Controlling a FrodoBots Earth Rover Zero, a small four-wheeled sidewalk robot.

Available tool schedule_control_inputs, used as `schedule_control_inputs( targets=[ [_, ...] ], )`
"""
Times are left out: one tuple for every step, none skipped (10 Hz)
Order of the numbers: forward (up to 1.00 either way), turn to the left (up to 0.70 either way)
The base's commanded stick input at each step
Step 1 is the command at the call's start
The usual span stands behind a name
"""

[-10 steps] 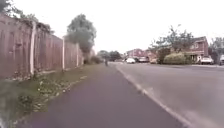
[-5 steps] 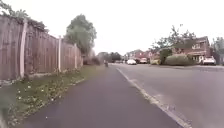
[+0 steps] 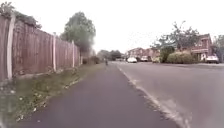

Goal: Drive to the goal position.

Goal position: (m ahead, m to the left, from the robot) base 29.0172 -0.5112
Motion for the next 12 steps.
schedule_control_inputs(
  targets=[
    [0.95, 0.00],
    [0.95, 0.00],
    [0.95, 0.00],
    [0.95, 0.00],
    [0.95, 0.00],
    [0.95, 0.00],
    [0.95, 0.00],
    [0.95, 0.00],
    [0.95, 0.00],
    [0.95, 0.00],
    [0.95, 0.00],
    [0.95, 0.00]
  ],
)
